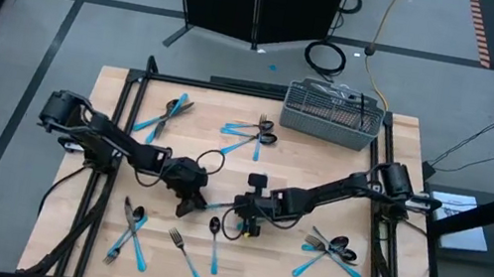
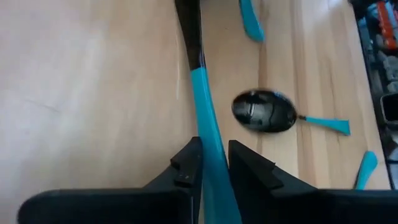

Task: Sort silverware
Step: Put the blue knife into the right of the blue utensil organizer

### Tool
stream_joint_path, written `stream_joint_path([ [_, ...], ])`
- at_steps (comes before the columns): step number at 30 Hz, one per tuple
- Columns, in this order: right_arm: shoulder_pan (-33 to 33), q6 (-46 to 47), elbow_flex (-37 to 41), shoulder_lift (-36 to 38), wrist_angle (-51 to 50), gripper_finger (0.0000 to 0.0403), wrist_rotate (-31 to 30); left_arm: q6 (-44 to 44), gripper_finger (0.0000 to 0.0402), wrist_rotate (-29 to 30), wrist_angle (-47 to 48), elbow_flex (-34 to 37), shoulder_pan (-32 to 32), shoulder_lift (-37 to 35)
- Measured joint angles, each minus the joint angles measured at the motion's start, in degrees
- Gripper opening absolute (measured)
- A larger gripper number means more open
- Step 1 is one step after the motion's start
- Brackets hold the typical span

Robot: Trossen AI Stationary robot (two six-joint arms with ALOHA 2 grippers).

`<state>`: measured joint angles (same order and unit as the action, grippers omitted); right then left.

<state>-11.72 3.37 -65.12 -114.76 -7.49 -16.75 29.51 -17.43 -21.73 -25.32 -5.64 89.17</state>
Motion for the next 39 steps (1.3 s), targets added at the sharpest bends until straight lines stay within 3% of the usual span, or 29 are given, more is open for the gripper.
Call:
stream_joint_path([
  [5,0.06,-2.65,0.21,1.11,1.46,0.0001,-3.66,-5.18,0.0068,7.15,6.9,-0.11,1.39,-7.9],
  [12,0.58,-12.09,0.28,1.53,9.51,0.0001,-11.91,-8.93,0.0068,9.64,11.6,-0.28,2.03,-20.55],
  [20,-0.26,-35.41,0.15,4.42,21.17,0.0001,-26.02,-10.59,0.0068,10.68,11.98,-0.37,2.16,-36.72],
  [25,-2.29,-49.17,0.15,11.75,13.33,0.0001,-41.5,-15.1,0.0068,12.24,11.36,-0.01,2.16,-43.24],
  [28,-2.68,-52.72,0.15,18.18,5.28,0.0001,-48.03,-18.96,0.0068,15.9,8.89,1.54,2.16,-45.09],
  [33,-1.18,-54.65,0.07,30.29,-9.26,0.0,-52.44,-22.57,0.0068,19.69,5.37,3.21,2.31,-45.31],
  [39,3.72,-66.36,0.06,43.59,-23.09,0.0,-55.83,-23.94,0.0068,19.67,1.17,5.31,2.28,-45.31],
])
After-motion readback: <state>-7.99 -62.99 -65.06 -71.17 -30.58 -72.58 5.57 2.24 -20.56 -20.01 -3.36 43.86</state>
